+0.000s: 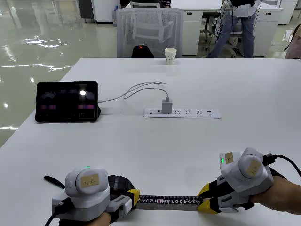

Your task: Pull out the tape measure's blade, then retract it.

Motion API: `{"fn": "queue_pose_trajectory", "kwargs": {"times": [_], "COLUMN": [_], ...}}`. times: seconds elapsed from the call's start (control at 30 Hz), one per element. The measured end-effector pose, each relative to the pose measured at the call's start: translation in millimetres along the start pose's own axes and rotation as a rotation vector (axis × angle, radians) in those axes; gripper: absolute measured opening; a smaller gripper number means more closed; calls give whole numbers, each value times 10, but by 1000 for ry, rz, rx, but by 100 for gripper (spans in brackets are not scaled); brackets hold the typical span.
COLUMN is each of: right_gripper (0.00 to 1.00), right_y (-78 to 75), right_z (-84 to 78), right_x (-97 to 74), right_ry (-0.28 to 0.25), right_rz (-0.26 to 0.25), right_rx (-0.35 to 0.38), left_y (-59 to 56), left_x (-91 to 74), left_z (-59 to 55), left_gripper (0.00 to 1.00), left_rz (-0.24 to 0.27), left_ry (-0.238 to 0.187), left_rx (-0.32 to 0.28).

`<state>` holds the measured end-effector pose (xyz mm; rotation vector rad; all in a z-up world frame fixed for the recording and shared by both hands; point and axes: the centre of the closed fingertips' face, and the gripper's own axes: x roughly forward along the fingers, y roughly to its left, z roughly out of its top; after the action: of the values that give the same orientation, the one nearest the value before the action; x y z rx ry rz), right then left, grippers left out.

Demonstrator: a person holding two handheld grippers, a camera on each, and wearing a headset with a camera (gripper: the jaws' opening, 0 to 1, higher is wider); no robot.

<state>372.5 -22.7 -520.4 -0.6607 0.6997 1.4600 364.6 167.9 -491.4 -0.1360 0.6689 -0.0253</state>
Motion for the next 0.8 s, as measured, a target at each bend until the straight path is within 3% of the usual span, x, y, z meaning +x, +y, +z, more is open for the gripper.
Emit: {"fn": "queue_pose_trajectory", "kwargs": {"times": [0.8], "right_gripper": [10], "right_y": [28], "right_z": [224], "right_x": [187], "right_ry": [-20], "right_rz": [7], "right_rx": [-9], "left_y": [2], "left_x": [-1], "left_z": [8], "left_gripper": [57], "left_rz": [-5], "left_ry": [2], "left_rx": [-4]}}
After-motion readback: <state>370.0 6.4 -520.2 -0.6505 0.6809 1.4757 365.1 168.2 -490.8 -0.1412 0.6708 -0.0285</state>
